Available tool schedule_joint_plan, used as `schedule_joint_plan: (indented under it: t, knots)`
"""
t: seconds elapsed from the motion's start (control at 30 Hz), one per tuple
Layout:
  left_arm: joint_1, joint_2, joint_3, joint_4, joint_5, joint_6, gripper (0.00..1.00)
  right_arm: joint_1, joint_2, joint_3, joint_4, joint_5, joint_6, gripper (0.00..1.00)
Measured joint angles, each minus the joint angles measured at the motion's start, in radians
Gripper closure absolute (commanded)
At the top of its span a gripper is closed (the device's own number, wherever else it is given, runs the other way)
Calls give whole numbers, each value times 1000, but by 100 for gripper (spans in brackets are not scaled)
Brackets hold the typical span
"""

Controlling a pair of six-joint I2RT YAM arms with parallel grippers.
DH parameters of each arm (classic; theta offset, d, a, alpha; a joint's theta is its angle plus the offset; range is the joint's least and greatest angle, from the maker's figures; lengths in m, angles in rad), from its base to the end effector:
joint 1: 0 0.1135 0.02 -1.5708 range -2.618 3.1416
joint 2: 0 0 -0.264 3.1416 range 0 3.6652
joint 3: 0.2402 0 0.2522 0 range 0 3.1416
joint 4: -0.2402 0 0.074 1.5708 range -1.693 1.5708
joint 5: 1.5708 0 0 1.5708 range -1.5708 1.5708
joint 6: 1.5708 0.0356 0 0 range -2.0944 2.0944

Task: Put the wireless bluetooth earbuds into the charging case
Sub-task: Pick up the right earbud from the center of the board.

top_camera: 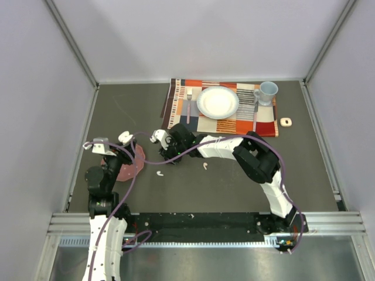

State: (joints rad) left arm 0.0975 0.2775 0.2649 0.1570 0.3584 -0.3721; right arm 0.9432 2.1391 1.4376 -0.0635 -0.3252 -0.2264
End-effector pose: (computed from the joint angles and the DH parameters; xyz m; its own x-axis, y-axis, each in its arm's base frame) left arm 0.1187 -0.0009 0.2582 0.0410 -0.3381 -0.9402 0.2890 0.9048 -0.3128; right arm 0.2642 0.3836 0.1491 -0.1937 -0.6293 -0.7526 -0.9706 0.2346 0.0537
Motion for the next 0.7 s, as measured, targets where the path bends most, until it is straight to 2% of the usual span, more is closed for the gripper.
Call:
schedule_joint_plan:
  t: [0.2, 0.37, 0.43, 0.53, 0.7]
  knots:
    - [0, 1, 0, 0, 0, 0, 100, 0, 0, 0, 0, 8, 1, 73]
    - [0, 9, 0, 0, 1, 0, 100, 0, 0, 1, 0, 17, 3, 74]
    - [0, 9, 0, 1, 1, 0, 100, 0, 0, 1, 0, 19, 7, 76]
    - [0, 9, 0, 0, 2, 0, 100, 0, 0, 1, 2, 27, 19, 87]
    - [0, 9, 0, 0, 4, 0, 100, -2, -3, 0, 5, 37, 63, 88]
